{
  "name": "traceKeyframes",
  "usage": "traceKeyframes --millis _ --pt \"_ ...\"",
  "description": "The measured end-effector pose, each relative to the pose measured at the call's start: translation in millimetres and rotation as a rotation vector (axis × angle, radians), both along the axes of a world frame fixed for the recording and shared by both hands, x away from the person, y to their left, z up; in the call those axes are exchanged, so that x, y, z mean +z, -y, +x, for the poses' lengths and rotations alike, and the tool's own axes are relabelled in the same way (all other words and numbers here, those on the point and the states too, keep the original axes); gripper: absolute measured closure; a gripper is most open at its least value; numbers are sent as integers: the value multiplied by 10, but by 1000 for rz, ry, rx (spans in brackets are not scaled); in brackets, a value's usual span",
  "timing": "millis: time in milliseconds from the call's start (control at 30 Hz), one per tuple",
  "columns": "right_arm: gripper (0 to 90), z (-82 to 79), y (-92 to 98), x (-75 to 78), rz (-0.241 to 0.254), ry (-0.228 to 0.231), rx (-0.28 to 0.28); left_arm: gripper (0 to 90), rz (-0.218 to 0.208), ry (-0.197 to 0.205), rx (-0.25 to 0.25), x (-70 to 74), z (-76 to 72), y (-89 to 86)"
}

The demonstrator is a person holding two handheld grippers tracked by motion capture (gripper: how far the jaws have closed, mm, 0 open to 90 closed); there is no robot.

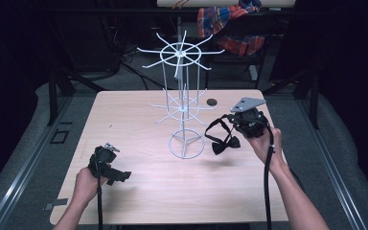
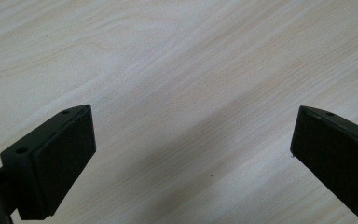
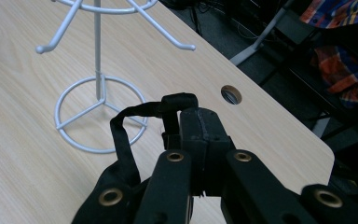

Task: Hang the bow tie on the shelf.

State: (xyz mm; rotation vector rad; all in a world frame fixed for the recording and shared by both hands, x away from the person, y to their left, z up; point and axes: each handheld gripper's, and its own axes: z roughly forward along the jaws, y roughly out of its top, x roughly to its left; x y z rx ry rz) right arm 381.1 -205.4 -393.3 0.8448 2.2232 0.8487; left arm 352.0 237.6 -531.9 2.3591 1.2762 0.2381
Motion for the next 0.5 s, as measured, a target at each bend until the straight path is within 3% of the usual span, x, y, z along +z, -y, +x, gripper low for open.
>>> traceKeyframes --millis 367,500 --pt "900 82 -77 77 17 39 26 0 -3 -5 4 -2 -3 -22" --pt "900 106 -105 99 12 38 60 0 2 -7 -4 3 -5 -17"
